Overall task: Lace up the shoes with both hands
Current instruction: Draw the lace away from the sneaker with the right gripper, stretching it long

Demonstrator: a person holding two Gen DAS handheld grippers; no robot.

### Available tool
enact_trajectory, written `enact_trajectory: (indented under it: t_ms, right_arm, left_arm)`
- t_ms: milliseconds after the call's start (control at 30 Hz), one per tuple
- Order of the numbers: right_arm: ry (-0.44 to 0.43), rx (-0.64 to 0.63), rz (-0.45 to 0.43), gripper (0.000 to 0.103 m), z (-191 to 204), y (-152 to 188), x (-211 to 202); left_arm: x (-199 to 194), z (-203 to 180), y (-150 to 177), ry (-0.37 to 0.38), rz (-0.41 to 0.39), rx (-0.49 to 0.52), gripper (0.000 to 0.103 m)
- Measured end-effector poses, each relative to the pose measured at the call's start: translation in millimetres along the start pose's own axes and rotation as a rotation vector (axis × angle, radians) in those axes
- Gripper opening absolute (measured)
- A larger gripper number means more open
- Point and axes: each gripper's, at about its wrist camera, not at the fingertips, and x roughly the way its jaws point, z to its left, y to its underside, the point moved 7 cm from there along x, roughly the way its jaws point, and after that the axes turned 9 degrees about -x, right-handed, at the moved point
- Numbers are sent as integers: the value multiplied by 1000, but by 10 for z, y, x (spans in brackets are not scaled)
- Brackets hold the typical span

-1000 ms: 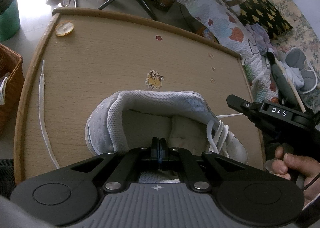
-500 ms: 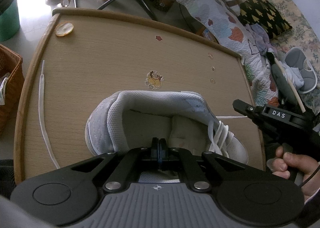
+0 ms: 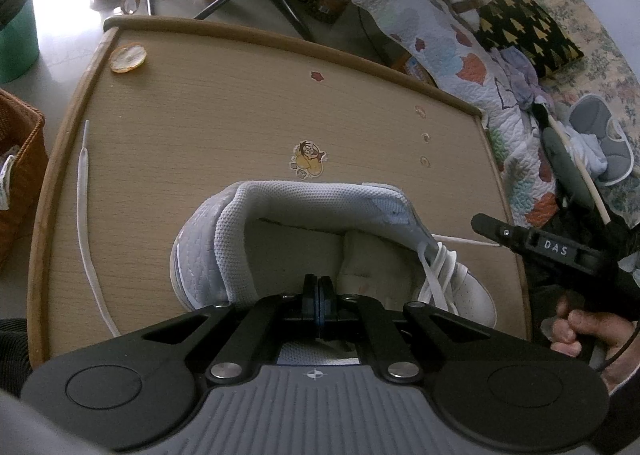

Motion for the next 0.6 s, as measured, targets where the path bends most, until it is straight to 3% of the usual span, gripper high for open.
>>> enact_trajectory:
  t_ms: [400, 600]
  right_arm:
    - [-99, -549, 128, 2, 346, -24, -161]
    - [-132, -752, 175, 2, 512, 73, -244]
  left_arm:
    - [3, -16, -34, -13, 8, 7, 7]
    - [24, -30, -54, -39, 17, 18, 7]
